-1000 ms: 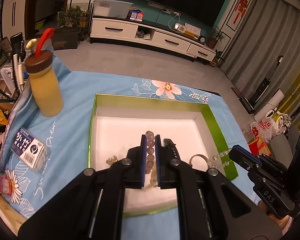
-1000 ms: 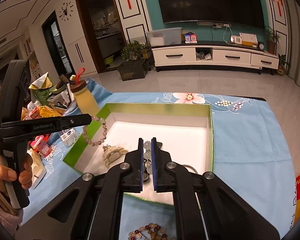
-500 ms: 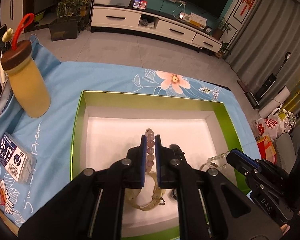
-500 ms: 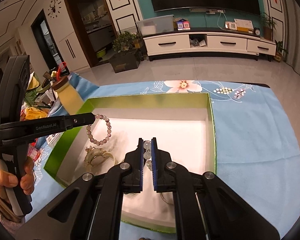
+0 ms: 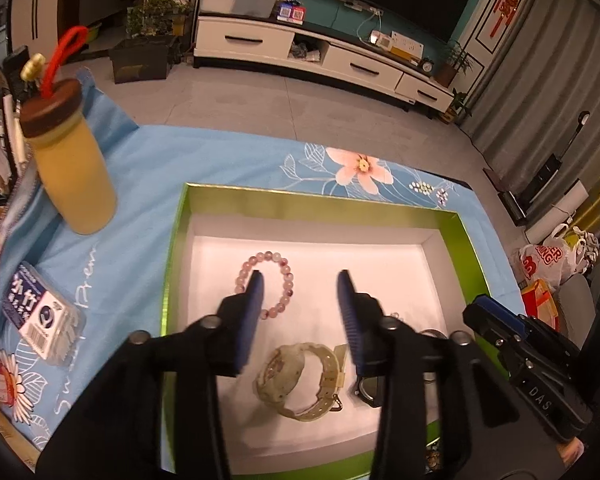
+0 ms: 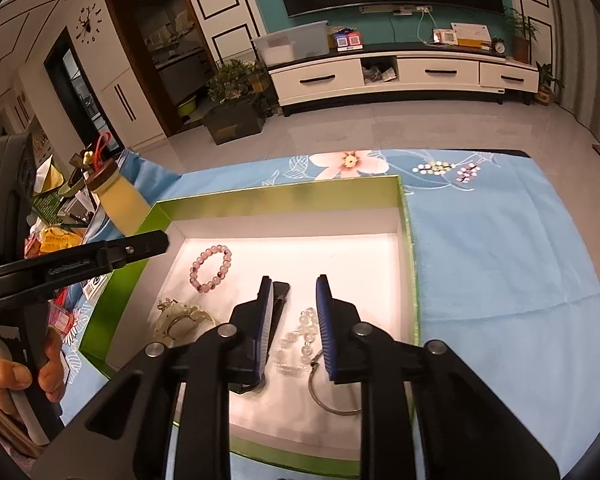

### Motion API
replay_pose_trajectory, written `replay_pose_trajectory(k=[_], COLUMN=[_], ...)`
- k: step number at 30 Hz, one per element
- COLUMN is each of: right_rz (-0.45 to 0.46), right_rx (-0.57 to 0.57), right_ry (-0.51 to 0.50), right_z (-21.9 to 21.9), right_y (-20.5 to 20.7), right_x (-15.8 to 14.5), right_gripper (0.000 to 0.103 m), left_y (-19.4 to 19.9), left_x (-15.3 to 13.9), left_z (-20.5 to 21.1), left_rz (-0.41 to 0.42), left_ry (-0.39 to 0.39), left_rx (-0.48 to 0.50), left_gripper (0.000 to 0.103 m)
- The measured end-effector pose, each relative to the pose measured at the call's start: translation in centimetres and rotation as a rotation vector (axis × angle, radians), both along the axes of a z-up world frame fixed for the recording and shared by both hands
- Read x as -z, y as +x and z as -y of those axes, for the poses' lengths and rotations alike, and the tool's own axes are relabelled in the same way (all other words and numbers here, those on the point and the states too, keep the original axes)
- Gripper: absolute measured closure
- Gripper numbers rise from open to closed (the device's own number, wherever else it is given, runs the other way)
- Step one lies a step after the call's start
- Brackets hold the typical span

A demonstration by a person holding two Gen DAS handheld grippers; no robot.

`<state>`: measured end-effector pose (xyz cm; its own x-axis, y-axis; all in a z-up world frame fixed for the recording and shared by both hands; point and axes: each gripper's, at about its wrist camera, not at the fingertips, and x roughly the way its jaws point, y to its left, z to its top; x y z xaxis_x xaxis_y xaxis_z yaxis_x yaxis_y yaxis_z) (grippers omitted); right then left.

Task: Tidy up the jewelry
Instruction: 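Carry the pink and clear bracelets into the green box and open both grippers, then grasp the red-and-cream bead bracelet from the bracelet pile with the left gripper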

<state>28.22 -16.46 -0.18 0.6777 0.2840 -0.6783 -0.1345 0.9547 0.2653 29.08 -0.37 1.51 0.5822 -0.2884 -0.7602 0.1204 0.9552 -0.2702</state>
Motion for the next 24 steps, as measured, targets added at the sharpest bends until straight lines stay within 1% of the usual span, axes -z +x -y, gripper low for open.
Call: replay_pose_trajectory(k=[1,3,4,6,7,11,16,19,20,24], right_rz=[0.004,0.016,0.021,0.033,0.039,0.066,0.094,0.085,0.079,0.043], right_rx=[0.001,-0.002,-0.003,-0.007,-0.008,-0.013,-0.016,-0.019,-0.019,-0.029], right_ry=[0.001,0.004,0.003,0.005,0.007,0.012,0.005,0.0,-0.002,-0.009], right_z=[0.1,0.3,0.3,0.5,0.7,1.1,1.8,2.2,2.3,2.5], right_y=[-0.2,-0.9,-1.3,-2.2,-2.7,-5.1,-8.7,-10.4,-10.9,-13.0], right_x=[-0.1,-0.5,-0.6,-1.0,-1.2,-2.3,-3.3,-3.2,-3.0,-2.3], right_gripper=[0.081,0.081,0.081,0.081,0.081,0.08,0.071,0.07,0.07,0.07], left_y=[-0.3,-1.0,-1.5,-2.4,-3.1,-5.4,-8.8,-11.1,-11.8,-14.5], left_x=[-0.3,-0.9,-1.3,-1.9,-2.3,-3.1,-3.7,-3.4,-3.2,-2.2], left_z=[-0.1,-0.3,-0.3,-0.3,-0.3,-0.4,-0.9,-0.9,-0.8,-0.4], left_rz=[0.009,0.028,0.042,0.064,0.076,0.098,0.106,0.103,0.105,0.082], left_ry=[0.0,0.004,0.012,0.024,0.03,0.046,0.043,0.058,0.063,0.085], left_rx=[-0.002,-0.002,-0.002,0.002,0.007,0.015,0.027,0.053,0.074,0.119], left_gripper=[0.056,0.044,0.041,0.032,0.032,0.022,0.017,0.016,0.016,0.016])
